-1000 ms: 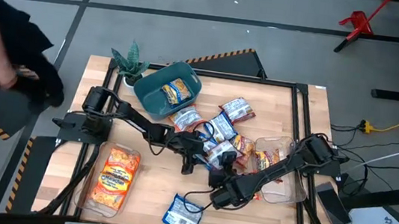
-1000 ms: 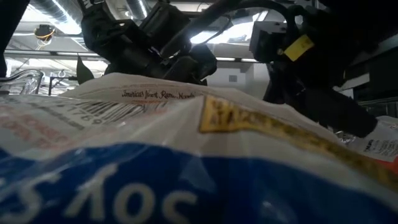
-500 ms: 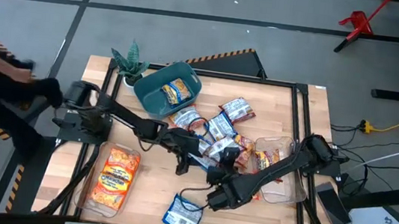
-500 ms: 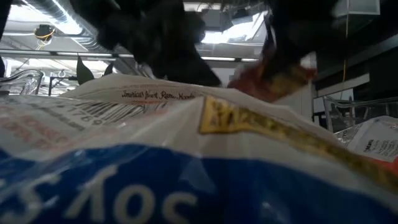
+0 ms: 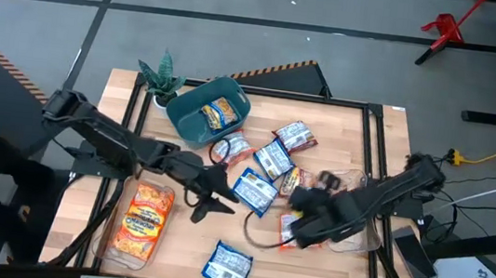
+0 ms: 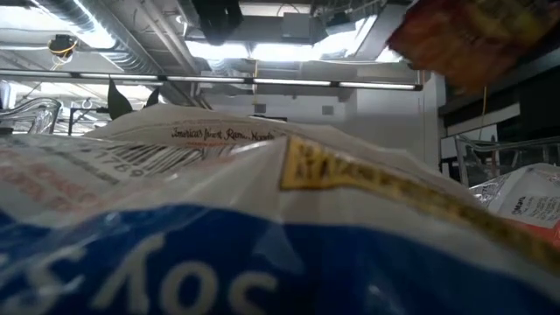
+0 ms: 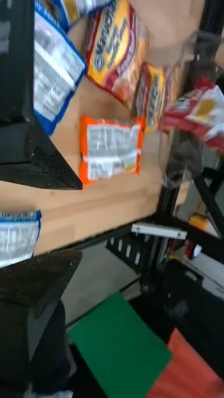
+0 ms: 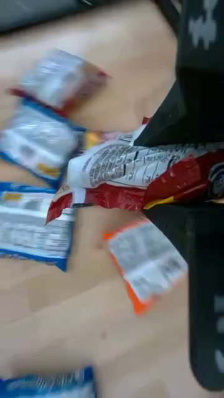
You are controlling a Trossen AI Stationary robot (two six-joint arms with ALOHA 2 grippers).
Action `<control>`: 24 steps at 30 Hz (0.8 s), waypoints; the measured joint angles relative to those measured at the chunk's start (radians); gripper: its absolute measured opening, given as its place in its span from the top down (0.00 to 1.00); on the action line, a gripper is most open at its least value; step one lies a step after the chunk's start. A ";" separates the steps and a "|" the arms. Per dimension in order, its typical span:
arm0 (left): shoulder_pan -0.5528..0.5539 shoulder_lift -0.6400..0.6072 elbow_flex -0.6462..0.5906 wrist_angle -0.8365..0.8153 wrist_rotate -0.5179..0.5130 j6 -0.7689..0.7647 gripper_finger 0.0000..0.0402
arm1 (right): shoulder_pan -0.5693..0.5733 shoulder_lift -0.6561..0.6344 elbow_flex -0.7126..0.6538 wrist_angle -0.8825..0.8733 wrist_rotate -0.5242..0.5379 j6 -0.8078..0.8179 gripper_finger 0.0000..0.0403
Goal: Sort Maruchan noodles
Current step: Put the red noodle pack into the right transparent bin
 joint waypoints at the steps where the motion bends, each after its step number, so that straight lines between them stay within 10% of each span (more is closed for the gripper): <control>1: -0.010 -0.004 0.000 -0.002 0.000 -0.001 0.59 | 0.000 -0.034 -0.016 0.004 -0.043 0.035 0.80; 13: -0.082 -0.011 0.000 -0.021 -0.006 -0.018 0.59 | 0.014 -0.212 -0.399 0.006 -0.542 0.258 0.80; 24: -0.084 -0.011 0.000 -0.021 -0.033 -0.016 0.59 | 0.013 -0.201 -0.576 0.162 -0.725 0.088 0.80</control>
